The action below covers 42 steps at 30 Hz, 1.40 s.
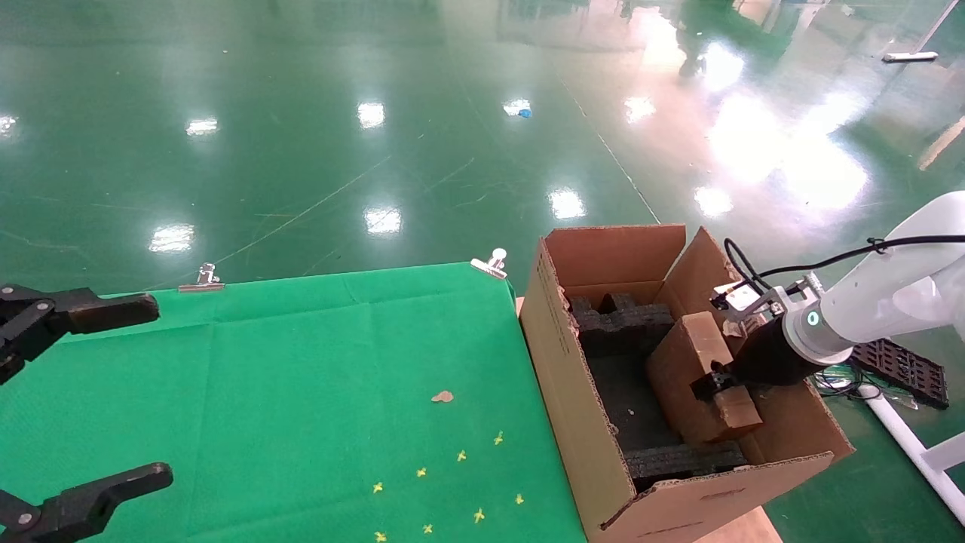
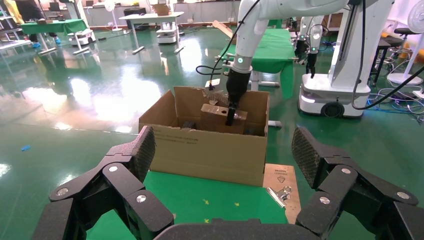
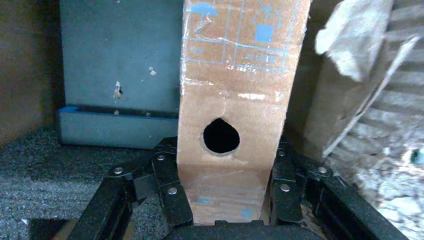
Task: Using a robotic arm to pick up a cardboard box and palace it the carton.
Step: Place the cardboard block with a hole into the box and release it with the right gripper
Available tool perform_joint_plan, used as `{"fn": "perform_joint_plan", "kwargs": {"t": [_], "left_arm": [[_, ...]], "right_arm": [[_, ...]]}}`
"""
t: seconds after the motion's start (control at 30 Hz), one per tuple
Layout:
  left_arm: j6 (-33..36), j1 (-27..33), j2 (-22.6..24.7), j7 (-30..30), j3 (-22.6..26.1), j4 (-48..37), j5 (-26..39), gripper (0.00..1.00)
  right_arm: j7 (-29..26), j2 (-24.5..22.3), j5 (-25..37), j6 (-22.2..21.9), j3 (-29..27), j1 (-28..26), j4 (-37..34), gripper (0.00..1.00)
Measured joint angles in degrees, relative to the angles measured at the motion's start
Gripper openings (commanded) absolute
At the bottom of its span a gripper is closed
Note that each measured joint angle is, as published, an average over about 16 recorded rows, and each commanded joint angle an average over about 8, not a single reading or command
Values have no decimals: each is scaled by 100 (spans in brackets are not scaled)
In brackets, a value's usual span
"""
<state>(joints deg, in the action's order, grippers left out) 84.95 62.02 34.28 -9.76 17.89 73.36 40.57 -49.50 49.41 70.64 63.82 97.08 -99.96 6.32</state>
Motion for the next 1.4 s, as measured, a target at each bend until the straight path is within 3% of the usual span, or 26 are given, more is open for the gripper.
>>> {"fn": "perform_joint_plan", "kwargs": {"t": [0.63, 1.03, 1.4], "left_arm": [[-2, 1, -2, 2, 4, 0, -3, 100], [-3, 2, -3, 3, 7, 0, -5, 100], [-4, 2, -4, 5, 9, -1, -6, 100]], "right_arm": [[338, 207, 115, 34, 65, -278, -306, 100], [977, 270, 394, 131, 217, -1351, -140, 100], [1722, -206, 11, 230, -132, -2090, 437, 100]]}}
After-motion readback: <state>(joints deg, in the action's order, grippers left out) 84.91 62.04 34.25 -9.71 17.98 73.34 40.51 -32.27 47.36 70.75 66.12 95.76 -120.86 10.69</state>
